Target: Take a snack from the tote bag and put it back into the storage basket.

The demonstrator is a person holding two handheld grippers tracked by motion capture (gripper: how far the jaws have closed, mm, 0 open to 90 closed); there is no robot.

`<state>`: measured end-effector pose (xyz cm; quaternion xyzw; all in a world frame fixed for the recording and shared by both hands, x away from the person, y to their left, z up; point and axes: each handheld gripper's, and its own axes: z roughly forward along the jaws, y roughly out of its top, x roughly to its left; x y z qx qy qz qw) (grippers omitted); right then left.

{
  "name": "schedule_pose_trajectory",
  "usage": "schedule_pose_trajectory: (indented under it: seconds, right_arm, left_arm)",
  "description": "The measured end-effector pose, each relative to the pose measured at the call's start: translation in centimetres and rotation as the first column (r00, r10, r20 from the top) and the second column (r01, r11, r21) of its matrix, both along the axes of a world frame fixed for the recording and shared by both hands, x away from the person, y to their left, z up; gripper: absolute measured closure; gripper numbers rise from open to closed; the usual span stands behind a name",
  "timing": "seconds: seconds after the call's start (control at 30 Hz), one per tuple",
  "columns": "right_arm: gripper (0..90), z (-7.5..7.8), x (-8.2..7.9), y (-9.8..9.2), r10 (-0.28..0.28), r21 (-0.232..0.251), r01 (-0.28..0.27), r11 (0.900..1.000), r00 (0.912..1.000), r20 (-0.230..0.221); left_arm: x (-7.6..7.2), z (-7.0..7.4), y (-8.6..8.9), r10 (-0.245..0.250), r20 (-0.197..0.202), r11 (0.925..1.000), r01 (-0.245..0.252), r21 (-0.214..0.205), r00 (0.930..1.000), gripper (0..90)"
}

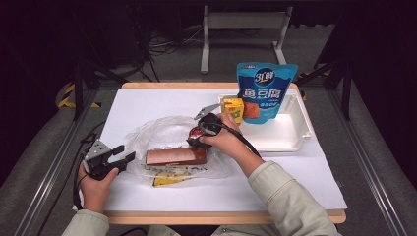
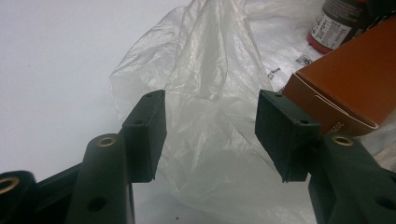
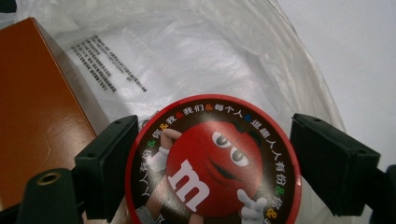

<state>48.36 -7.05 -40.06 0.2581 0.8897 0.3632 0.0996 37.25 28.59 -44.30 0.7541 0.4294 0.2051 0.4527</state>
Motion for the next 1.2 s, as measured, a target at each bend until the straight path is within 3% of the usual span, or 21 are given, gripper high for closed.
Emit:
schedule_pose_trajectory:
  seconds: [0.13,0.57,0.77,1.2]
  right_arm:
    - [18.1,-0.3,0.0,0.0,-0.005,-0.029,0.005,0.9996,1.0000,-0.008]
    - [18.1,-1.0,0.0,0.3,-0.046,-0.043,0.045,0.9981,0.9982,-0.038]
    - [23.7,-1.0,0.0,0.5,-0.042,-0.051,0.039,0.9979,0.9972,-0.062]
    - [24.9,-0.1,-0.2,0.7,-0.032,-0.077,0.030,0.9966,0.9991,-0.027]
  left_arm:
    - [0.0,0.0,0.0,0.000,0.000,1.0000,0.000,0.000,1.0000,44.0]
    - [0.0,0.0,0.0,0.001,0.001,1.0000,-0.001,0.000,1.0000,44.0]
    - [0.0,0.0,0.0,0.002,0.002,1.0000,-0.002,0.000,1.0000,44.0]
    - [0.0,0.0,0.1,0.003,0.004,1.0000,-0.003,-0.001,1.0000,44.0]
